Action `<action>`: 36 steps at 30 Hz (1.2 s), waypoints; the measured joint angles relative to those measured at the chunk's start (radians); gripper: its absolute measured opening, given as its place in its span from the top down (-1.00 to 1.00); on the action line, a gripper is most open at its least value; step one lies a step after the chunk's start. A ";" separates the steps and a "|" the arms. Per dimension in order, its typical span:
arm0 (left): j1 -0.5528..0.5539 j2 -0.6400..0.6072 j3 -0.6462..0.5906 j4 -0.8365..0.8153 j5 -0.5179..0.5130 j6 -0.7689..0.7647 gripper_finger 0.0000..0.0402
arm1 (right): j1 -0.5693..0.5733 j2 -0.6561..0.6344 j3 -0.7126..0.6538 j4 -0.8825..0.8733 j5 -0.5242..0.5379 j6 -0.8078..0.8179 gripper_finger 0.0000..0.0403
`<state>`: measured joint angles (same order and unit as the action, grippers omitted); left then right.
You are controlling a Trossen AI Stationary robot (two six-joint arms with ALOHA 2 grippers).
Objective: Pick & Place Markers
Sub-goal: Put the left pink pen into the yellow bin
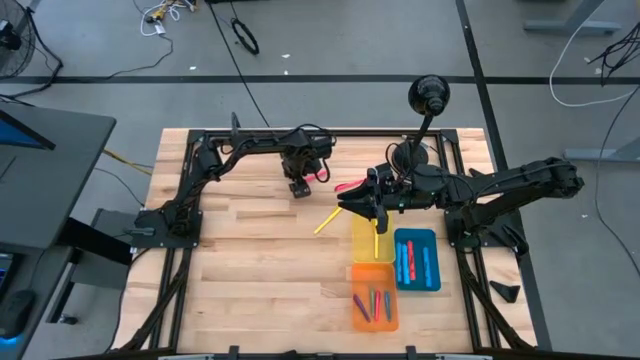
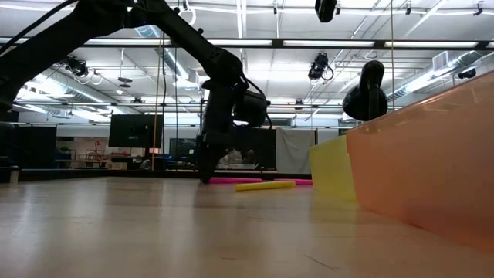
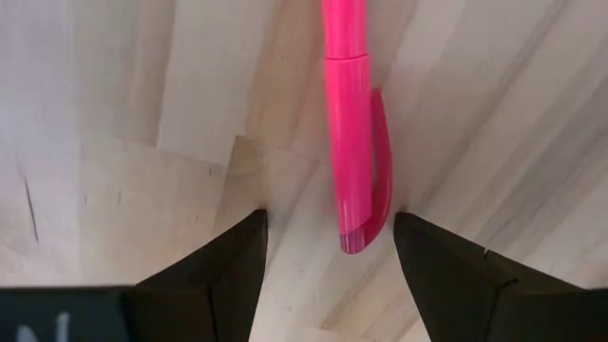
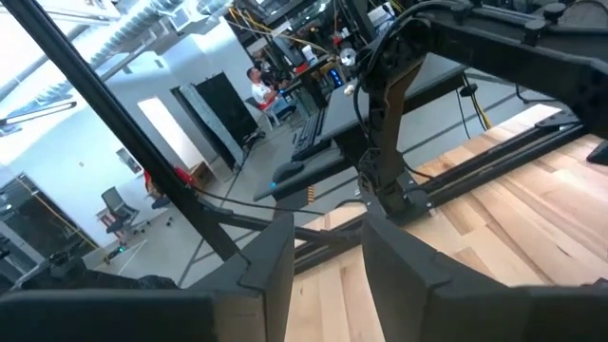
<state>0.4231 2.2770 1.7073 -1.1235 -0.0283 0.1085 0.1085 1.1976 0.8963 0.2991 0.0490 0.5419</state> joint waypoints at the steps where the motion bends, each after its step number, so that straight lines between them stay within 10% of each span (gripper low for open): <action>1: -0.005 0.001 0.005 0.000 -0.008 -0.013 -0.18 | 0.000 0.000 0.000 0.001 0.000 0.000 0.38; 16: -0.091 0.004 0.010 0.049 -0.134 0.081 -0.11 | 0.000 0.000 0.000 0.035 0.014 0.009 0.38; 36: -0.074 0.004 0.023 0.076 -0.014 0.089 0.39 | 0.000 0.000 0.000 0.136 0.018 0.026 0.38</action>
<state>0.3489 2.2814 1.7302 -1.0470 -0.0425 0.1980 0.1082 1.1976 0.8963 0.4351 0.0673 0.5674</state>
